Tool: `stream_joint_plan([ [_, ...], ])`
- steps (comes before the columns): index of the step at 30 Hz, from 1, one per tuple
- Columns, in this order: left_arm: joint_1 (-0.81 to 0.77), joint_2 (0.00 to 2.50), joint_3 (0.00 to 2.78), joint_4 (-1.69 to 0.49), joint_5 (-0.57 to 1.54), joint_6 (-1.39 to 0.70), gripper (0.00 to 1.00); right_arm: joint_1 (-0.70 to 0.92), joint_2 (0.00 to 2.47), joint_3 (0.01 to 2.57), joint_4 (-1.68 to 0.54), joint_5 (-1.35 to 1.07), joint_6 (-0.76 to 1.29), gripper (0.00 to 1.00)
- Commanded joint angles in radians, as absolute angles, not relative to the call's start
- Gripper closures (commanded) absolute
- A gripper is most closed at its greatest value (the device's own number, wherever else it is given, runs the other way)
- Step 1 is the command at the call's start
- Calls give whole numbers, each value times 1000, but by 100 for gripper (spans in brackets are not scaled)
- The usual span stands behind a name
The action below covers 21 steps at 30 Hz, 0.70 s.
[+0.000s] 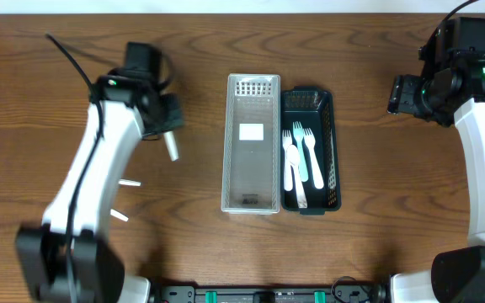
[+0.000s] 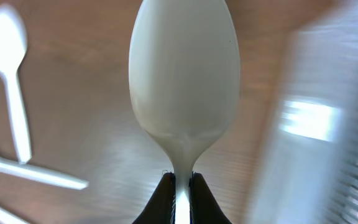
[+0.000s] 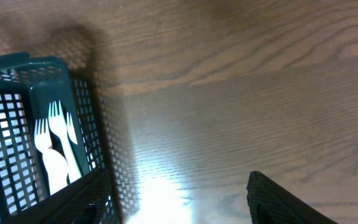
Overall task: Pack container
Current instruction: 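Carry the spoon with the left gripper and drop it into the silver tray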
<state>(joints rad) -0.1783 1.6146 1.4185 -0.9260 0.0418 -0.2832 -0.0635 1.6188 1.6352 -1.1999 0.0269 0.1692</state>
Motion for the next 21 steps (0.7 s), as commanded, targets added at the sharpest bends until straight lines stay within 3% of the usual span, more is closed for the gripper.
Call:
stream_joint_plan([
  [1, -309, 1549, 1426, -931, 33, -255, 94, -82, 1618, 1633, -1190, 37, 152, 26],
  [8, -539, 1610, 1424, -888, 34, -264, 94, -82, 1618, 1633, -1177, 37, 151, 26],
  [16, -614, 1790, 1424, -835, 71, -278, 92, -82, 1618, 1633, -1186, 38, 151, 26],
  [18, -608, 1793, 1425, -835, 70, -257, 77, -82, 1618, 1633, -1188, 37, 147, 26],
  [21, -592, 1754, 1450, -849, 57, -217, 43, -82, 1618, 1633, -1187, 38, 145, 26],
])
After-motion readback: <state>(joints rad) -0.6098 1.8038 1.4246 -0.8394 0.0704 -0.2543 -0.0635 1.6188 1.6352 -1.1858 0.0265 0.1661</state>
